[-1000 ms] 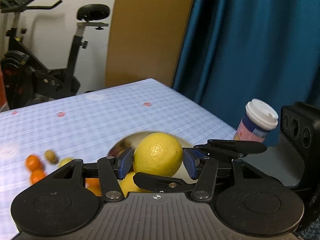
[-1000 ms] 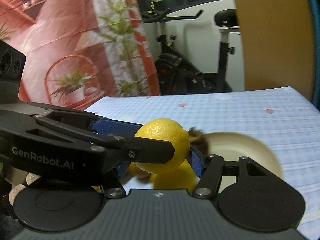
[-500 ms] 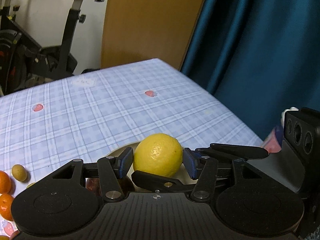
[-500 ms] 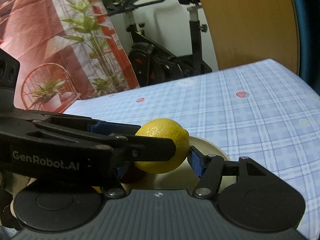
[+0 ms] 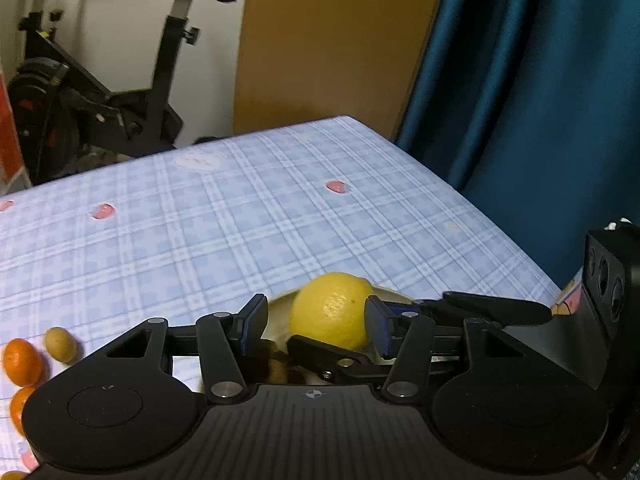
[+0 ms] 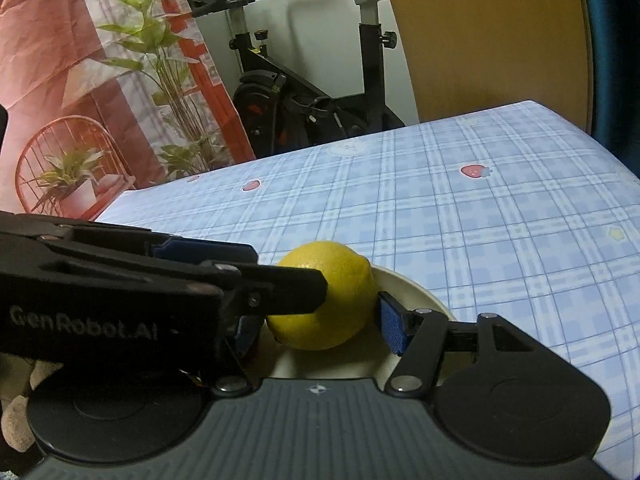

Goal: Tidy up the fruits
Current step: 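Lower the lemon onto the plate and open the left tool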

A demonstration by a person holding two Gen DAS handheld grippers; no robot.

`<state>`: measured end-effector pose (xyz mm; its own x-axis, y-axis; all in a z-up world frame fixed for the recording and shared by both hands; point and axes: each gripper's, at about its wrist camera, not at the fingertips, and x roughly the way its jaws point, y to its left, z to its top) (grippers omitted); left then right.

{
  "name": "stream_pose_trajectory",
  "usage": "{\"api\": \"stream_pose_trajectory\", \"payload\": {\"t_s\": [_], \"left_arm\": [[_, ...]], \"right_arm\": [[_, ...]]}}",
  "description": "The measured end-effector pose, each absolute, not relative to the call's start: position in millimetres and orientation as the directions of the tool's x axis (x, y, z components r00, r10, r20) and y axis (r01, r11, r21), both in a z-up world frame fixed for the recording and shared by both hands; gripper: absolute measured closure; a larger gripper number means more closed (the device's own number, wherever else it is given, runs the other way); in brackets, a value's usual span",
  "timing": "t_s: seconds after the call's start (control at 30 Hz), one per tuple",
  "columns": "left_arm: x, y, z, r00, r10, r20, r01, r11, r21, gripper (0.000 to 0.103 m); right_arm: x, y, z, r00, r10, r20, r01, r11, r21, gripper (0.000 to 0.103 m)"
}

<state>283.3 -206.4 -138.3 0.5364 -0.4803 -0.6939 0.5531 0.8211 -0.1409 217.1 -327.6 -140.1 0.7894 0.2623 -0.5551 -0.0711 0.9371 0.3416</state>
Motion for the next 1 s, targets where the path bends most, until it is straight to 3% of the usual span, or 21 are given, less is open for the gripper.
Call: {"api": "stream_pose_trajectory", "payload": {"t_s": [0.6, 1.0], "left_arm": [[247.7, -115.2, -94.5, 0.666, -0.457, -0.589, 0.447, 0.877, -0.175, 0.046], [194.7, -22.7, -69.1, 0.826, -0.291, -0.484, 0.292, 0.953, -0.074, 0.046]], "right_arm": [[186.1, -298.6, -92.6, 0.863, 0.101, -0.495, -0.002, 0.981, 0.196, 0.034], [163.8, -225.3, -72.9, 0.885, 0.194, -0.424, -0.110, 0.971, 0.214, 0.026]]}}
